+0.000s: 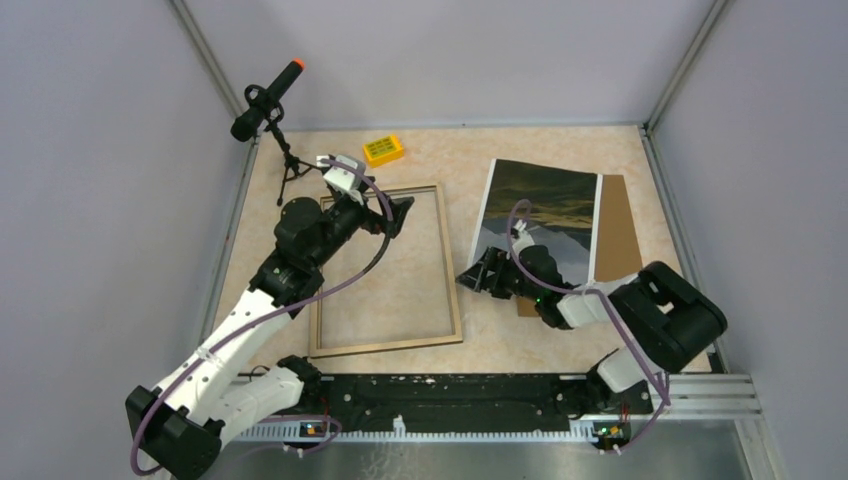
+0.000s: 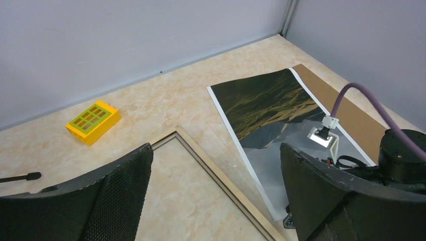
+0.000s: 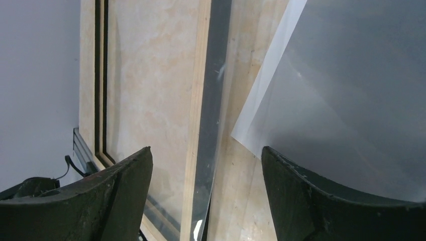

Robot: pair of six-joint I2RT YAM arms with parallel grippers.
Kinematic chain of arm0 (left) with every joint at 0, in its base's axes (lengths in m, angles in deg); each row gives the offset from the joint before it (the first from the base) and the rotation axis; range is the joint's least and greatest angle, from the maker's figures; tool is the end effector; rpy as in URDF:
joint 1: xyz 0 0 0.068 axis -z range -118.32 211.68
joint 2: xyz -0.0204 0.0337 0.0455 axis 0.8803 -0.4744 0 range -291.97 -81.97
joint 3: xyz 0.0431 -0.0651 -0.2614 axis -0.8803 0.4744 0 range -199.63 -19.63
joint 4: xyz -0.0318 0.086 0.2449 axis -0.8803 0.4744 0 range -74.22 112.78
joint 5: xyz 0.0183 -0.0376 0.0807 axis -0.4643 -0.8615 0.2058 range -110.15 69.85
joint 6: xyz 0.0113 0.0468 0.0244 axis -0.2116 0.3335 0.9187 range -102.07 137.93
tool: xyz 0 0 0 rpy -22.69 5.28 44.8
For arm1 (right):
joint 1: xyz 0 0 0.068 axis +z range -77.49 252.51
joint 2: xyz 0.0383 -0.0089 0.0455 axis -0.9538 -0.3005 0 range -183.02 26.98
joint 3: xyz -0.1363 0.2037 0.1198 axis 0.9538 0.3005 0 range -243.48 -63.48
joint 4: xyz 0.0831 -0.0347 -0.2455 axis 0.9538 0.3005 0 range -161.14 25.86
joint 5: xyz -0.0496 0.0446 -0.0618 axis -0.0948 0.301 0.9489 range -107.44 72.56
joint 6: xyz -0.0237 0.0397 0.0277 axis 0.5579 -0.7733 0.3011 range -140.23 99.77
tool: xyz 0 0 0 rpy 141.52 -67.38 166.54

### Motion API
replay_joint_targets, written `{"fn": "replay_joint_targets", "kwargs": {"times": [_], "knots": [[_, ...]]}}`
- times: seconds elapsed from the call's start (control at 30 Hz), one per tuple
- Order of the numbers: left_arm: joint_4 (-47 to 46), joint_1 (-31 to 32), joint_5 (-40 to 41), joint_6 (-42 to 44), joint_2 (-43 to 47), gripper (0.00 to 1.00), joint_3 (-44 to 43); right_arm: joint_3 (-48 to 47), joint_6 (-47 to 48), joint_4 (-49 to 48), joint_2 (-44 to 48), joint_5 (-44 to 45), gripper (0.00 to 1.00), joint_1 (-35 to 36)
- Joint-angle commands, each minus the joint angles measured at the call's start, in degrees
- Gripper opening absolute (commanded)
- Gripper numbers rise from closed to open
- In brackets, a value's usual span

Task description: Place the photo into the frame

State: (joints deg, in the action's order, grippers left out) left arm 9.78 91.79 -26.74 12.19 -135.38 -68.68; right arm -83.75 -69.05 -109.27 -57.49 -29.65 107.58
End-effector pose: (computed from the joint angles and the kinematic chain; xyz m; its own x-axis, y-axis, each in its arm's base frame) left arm 0.1889 -0.1144 0.3697 -0.0352 -0.0946 -0.9949 0.5971 0.7963 -0.0968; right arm 0.2028 0.1515 0.1340 -0.7765 0.3537 -0.5214 -0.2013 0.6449 0.7373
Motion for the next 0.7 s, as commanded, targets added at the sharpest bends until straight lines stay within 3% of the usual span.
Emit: {"fn": "replay_joint_targets", "kwargs": {"times": [0.0,0.33,0.67], "knots": [[-1.7,0.2,1.3,1.2,0.1,0.98,-0.1,-2.0,-1.5,-11.5,-5.5,-5.6,0.76,-0.4],[-1.5,0.1,1.6,1.1,0.0,0.99,-0.2,-6.4,-7.1,-21.6,-11.1,-12.7,0.41,-0.1],[-1.9,0.2,0.9,0.5,0.6,0.99,0.1,-12.4,-8.8,-16.5,-13.7,-5.5,0.38,3.6]]}}
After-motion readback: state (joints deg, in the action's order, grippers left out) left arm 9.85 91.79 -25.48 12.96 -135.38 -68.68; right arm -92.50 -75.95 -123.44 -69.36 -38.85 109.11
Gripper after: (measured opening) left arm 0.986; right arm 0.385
